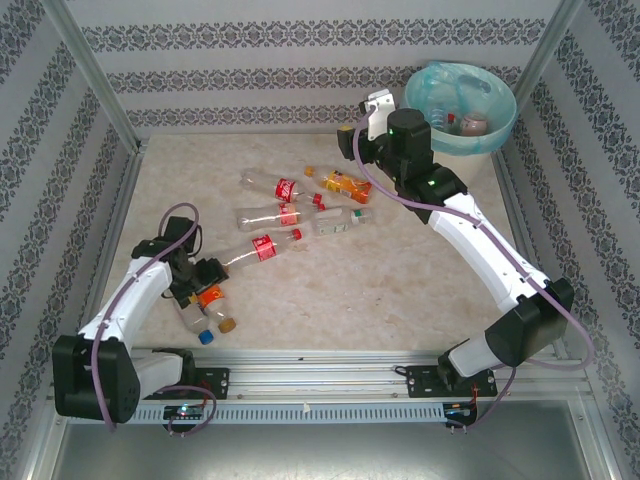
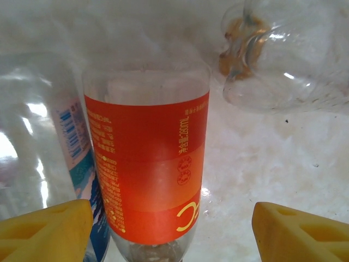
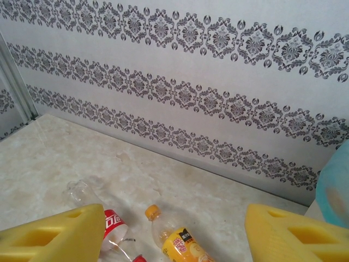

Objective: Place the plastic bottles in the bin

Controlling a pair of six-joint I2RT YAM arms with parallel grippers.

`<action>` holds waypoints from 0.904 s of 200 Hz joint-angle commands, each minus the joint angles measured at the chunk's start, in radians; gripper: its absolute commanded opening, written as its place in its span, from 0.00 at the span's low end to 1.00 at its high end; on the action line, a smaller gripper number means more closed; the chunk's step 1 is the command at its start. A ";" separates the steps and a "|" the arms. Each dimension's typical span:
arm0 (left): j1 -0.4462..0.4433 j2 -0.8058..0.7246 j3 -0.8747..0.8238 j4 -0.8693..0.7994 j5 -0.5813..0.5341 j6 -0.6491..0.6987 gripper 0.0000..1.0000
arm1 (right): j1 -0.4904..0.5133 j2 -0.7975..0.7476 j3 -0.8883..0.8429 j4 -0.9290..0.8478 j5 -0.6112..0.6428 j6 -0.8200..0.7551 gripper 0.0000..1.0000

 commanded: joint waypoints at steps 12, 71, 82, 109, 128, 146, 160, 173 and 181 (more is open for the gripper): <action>-0.002 0.022 -0.021 0.075 0.051 -0.027 0.77 | 0.004 -0.036 -0.019 0.036 -0.008 0.013 0.69; -0.029 0.065 -0.060 0.146 0.082 -0.041 0.76 | 0.004 -0.035 -0.022 0.029 -0.018 0.018 0.69; -0.033 0.073 -0.061 0.155 0.086 -0.041 0.76 | 0.004 -0.034 -0.022 0.031 -0.020 0.021 0.69; -0.051 0.091 -0.066 0.163 0.095 -0.039 0.76 | 0.004 -0.033 -0.021 0.031 -0.025 0.024 0.69; -0.063 0.099 -0.082 0.182 0.097 -0.042 0.77 | 0.004 -0.035 -0.025 0.031 -0.025 0.027 0.69; -0.075 0.122 -0.091 0.206 0.105 -0.046 0.78 | 0.004 -0.036 -0.024 0.030 -0.030 0.031 0.69; -0.090 0.140 -0.091 0.218 0.099 -0.043 0.79 | 0.005 -0.042 -0.027 0.030 -0.034 0.032 0.69; -0.100 0.154 -0.091 0.227 0.098 -0.043 0.79 | 0.007 -0.048 -0.030 0.028 -0.032 0.032 0.69; -0.105 0.161 -0.091 0.229 0.098 -0.041 0.78 | 0.005 -0.050 -0.031 0.027 -0.029 0.031 0.69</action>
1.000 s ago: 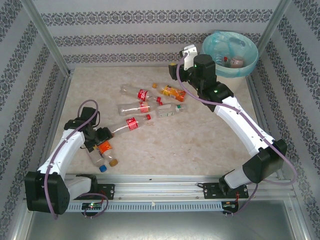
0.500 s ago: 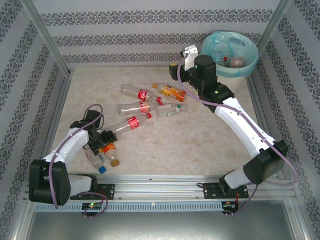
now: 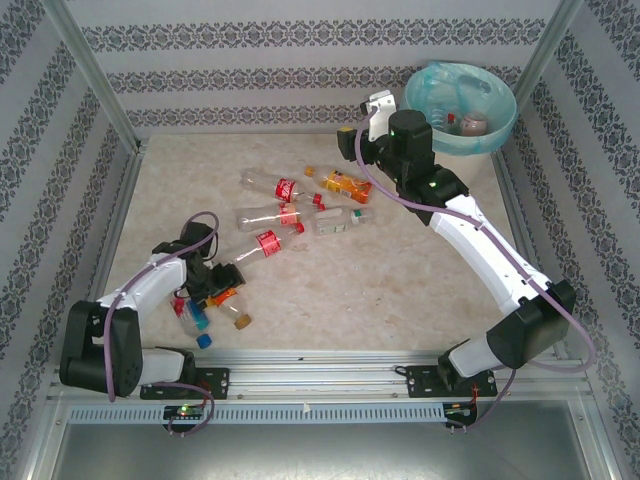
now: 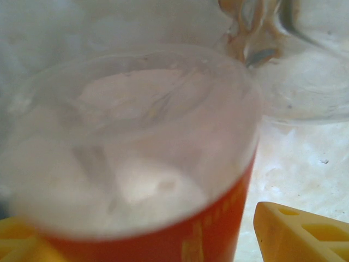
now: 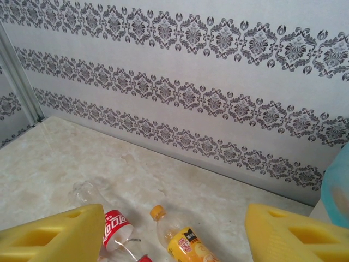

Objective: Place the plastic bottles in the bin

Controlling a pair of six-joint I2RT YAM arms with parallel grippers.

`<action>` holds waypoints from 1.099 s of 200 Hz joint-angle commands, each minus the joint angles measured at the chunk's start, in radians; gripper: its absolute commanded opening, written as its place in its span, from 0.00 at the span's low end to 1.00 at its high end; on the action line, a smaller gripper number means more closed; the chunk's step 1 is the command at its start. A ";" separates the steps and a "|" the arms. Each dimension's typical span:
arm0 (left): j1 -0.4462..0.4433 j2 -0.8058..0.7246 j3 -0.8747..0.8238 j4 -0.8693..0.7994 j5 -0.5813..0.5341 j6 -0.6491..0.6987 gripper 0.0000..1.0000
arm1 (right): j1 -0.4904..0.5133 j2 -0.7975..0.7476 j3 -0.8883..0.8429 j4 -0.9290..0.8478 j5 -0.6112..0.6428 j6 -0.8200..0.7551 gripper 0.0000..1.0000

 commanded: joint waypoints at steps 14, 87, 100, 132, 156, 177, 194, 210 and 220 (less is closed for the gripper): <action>-0.022 0.020 -0.009 0.034 0.001 -0.011 0.76 | 0.005 -0.040 -0.017 0.017 -0.011 0.008 0.69; -0.021 -0.123 0.012 -0.037 -0.055 -0.010 0.60 | 0.005 -0.049 -0.016 0.016 -0.011 0.010 0.69; -0.021 -0.144 0.022 -0.055 -0.064 -0.009 0.60 | 0.008 -0.047 -0.009 0.016 -0.014 0.014 0.69; -0.022 -0.193 0.054 -0.096 -0.092 0.004 0.59 | 0.023 -0.046 0.003 0.015 -0.014 0.015 0.69; -0.023 -0.232 0.100 -0.108 -0.122 0.024 0.56 | 0.042 -0.045 0.013 0.010 -0.025 0.018 0.69; -0.027 -0.285 0.151 -0.050 -0.155 0.065 0.54 | 0.056 -0.045 0.026 0.010 -0.083 0.034 0.69; -0.041 -0.301 0.213 0.032 -0.180 0.138 0.53 | 0.065 -0.047 0.032 0.018 -0.183 0.049 0.69; -0.072 -0.296 0.271 0.139 -0.209 0.219 0.53 | 0.068 -0.050 0.029 0.039 -0.305 0.072 0.69; -0.088 -0.285 0.299 0.219 -0.215 0.255 0.53 | 0.070 -0.053 0.022 0.054 -0.387 0.084 0.70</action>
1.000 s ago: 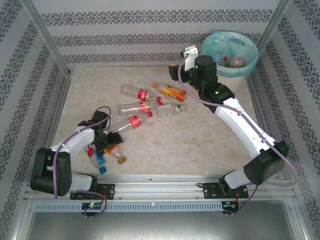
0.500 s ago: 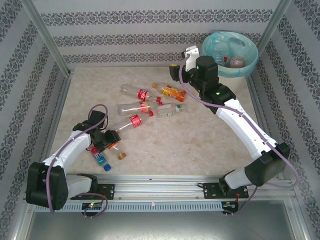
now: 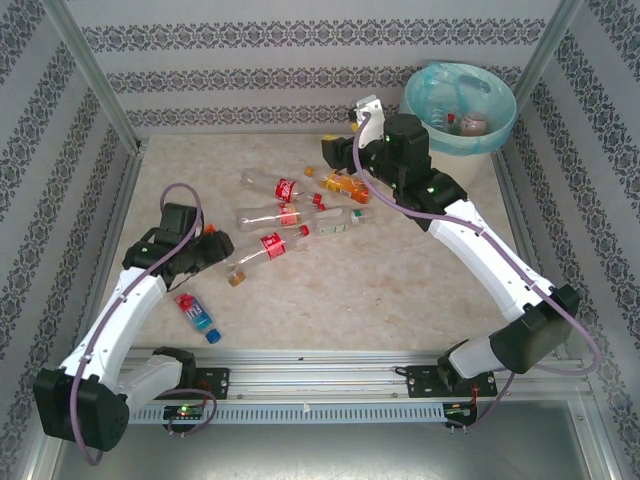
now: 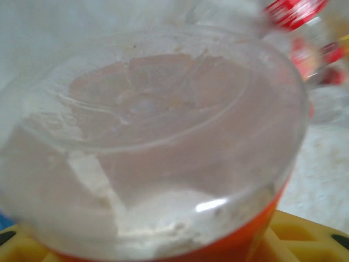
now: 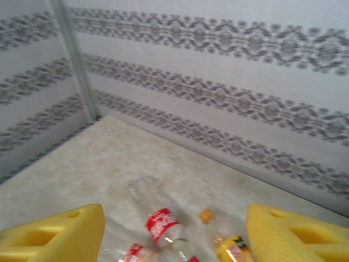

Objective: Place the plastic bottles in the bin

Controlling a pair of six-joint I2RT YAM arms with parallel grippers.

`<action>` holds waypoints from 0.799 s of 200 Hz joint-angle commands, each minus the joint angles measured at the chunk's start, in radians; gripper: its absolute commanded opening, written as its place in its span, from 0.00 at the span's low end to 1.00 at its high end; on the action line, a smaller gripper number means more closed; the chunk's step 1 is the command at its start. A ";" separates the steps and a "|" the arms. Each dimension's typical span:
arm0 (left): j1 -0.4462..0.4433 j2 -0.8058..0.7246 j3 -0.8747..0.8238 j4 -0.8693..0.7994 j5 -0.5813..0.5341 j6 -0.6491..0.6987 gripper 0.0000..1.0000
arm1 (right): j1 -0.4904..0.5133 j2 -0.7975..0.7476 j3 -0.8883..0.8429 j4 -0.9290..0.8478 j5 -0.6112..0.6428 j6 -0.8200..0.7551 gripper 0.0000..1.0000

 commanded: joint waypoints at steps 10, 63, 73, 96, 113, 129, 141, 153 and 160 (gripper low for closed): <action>-0.049 0.016 0.107 0.294 -0.020 0.190 0.52 | 0.015 -0.037 0.013 0.073 -0.286 0.057 0.70; -0.188 0.025 0.076 0.664 0.185 0.597 0.52 | 0.019 -0.075 0.001 0.083 -0.591 0.106 0.70; -0.194 0.022 0.052 0.712 0.241 0.643 0.51 | 0.023 -0.085 -0.009 0.077 -0.625 0.106 0.70; -0.201 -0.001 -0.005 0.813 0.396 0.710 0.51 | 0.043 -0.096 -0.019 0.028 -0.649 0.077 0.71; -0.200 -0.005 -0.017 0.842 0.478 0.700 0.51 | 0.058 -0.092 -0.023 0.003 -0.655 0.062 0.71; -0.203 0.001 -0.018 0.837 0.543 0.700 0.52 | 0.083 -0.083 -0.026 -0.016 -0.663 0.030 0.73; -0.206 0.002 -0.022 0.840 0.593 0.699 0.53 | 0.099 -0.069 -0.024 -0.023 -0.669 0.011 0.73; -0.211 0.001 -0.028 0.856 0.632 0.693 0.53 | 0.111 -0.054 -0.017 -0.033 -0.666 -0.009 0.73; -0.212 0.000 -0.030 0.861 0.649 0.688 0.53 | 0.114 -0.046 -0.018 -0.034 -0.653 -0.016 0.73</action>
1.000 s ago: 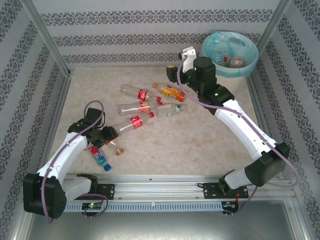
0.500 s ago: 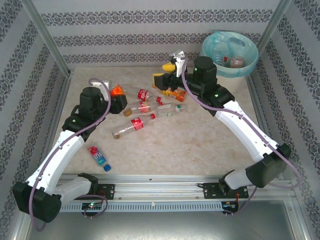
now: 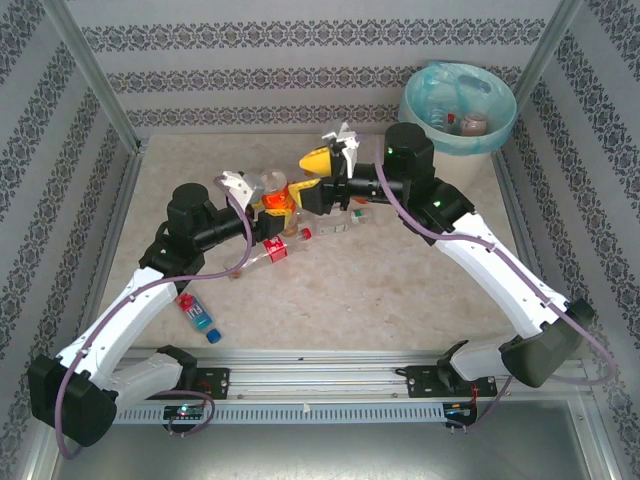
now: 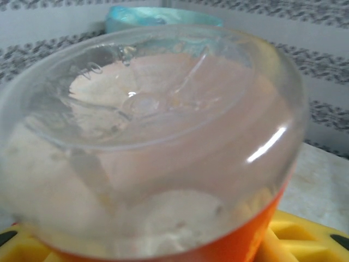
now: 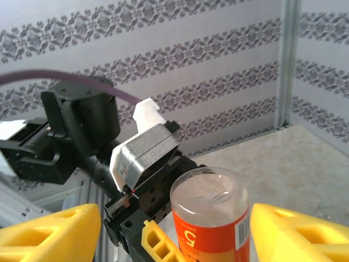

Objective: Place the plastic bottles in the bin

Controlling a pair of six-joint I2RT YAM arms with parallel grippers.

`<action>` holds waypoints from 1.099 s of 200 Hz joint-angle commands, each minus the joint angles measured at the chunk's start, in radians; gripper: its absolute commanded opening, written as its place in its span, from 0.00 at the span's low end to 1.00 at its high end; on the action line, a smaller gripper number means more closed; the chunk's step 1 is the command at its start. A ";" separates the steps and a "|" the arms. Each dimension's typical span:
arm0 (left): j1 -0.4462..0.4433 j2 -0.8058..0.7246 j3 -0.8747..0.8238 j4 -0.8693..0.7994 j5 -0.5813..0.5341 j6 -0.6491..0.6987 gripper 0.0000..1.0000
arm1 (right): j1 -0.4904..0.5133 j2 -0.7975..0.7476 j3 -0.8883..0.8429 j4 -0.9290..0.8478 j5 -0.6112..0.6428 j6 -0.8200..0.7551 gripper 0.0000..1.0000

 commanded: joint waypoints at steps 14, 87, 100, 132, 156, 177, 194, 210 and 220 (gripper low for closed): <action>-0.019 -0.021 -0.004 0.092 0.170 0.023 0.53 | 0.025 0.041 -0.001 -0.026 -0.007 -0.069 0.73; -0.020 -0.008 0.015 0.027 0.274 0.078 0.52 | 0.084 0.104 0.059 -0.139 0.015 -0.174 0.73; -0.020 -0.005 0.016 0.025 0.281 0.080 0.52 | 0.088 0.110 0.061 -0.144 0.010 -0.178 0.73; -0.020 -0.001 0.016 0.018 0.294 0.079 0.52 | 0.094 0.128 0.080 -0.172 0.019 -0.193 0.69; -0.020 0.003 0.015 0.017 0.302 0.080 0.51 | 0.099 0.134 0.092 -0.178 0.025 -0.200 0.64; -0.021 0.007 0.016 0.016 0.308 0.076 0.52 | 0.102 0.137 0.098 -0.178 0.033 -0.205 0.60; -0.020 0.006 0.012 0.027 0.299 0.072 0.53 | 0.101 0.134 0.100 -0.178 0.047 -0.210 0.57; -0.020 0.002 0.006 0.038 0.285 0.066 0.55 | 0.102 0.130 0.098 -0.178 0.072 -0.217 0.53; -0.020 -0.002 0.007 0.037 0.271 0.068 0.59 | 0.099 0.126 0.097 -0.177 0.089 -0.217 0.51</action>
